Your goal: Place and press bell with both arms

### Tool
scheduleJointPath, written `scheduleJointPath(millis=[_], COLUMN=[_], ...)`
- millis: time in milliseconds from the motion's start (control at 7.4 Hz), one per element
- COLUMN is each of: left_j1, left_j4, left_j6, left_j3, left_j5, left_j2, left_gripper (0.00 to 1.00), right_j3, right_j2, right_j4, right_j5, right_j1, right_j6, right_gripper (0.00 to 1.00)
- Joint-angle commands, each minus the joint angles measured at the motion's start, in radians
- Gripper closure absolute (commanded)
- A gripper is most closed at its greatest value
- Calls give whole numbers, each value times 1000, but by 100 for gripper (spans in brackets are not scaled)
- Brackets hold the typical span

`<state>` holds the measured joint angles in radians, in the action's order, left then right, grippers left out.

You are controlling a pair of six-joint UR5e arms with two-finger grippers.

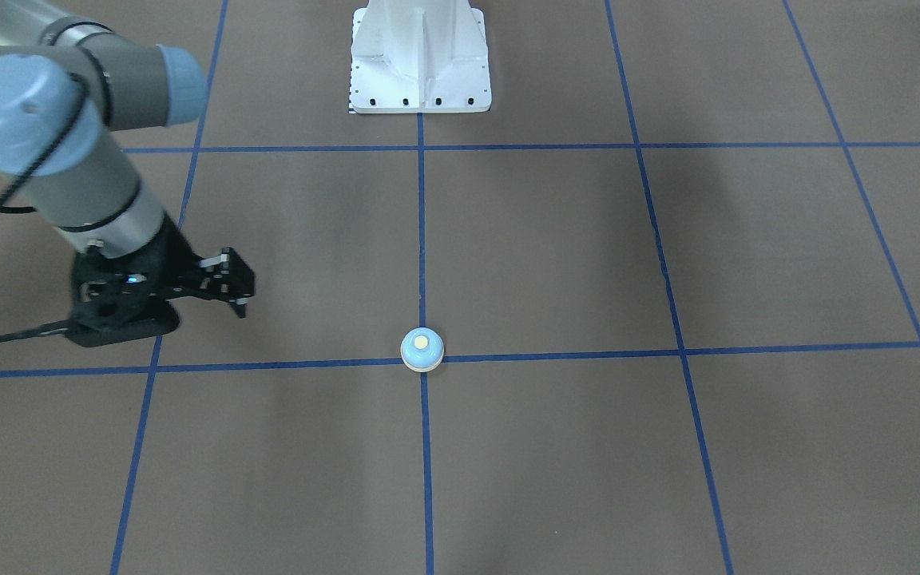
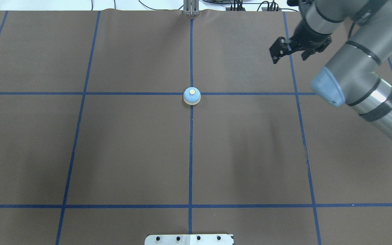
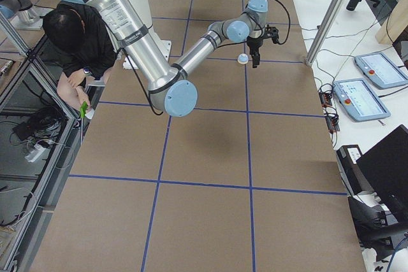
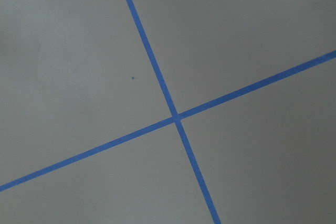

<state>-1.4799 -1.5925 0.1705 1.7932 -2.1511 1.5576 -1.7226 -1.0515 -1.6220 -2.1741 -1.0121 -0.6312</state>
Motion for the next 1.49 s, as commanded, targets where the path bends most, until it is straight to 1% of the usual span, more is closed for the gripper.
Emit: scheduleJointPath(millis=[0, 135, 270, 405, 541, 811, 946, 1351], left_j1=[-48, -100, -123, -125, -125, -125, -123, -123], left_j4=[2, 2, 2, 2, 0, 0, 0, -1], left_j6=[21, 15, 14, 9, 9, 11, 11, 11], left_j3=[-15, -53, -64, -66, -67, -68, -69, -71], left_j5=[-66, -129, -141, -142, -142, -142, -141, -142], left_j2=[-36, -39, -60, -74, -80, -80, -80, -77], left_gripper=[0, 0, 0, 0, 0, 0, 0, 0], right_j3=[-37, -49, -52, -75, -87, -28, 36, 40], right_j2=[-177, -264, -345, -423, -502, -507, -504, -545], right_j4=[1, -2, -4, -2, 4, 8, 8, 8], right_j5=[-102, -166, -221, -231, -231, -205, -196, -210], right_j1=[-144, -237, -328, -397, -414, -431, -442, -487], right_j6=[245, 401, 521, 603, 614, 613, 617, 620], right_gripper=[1, 1, 1, 1, 1, 1, 1, 1])
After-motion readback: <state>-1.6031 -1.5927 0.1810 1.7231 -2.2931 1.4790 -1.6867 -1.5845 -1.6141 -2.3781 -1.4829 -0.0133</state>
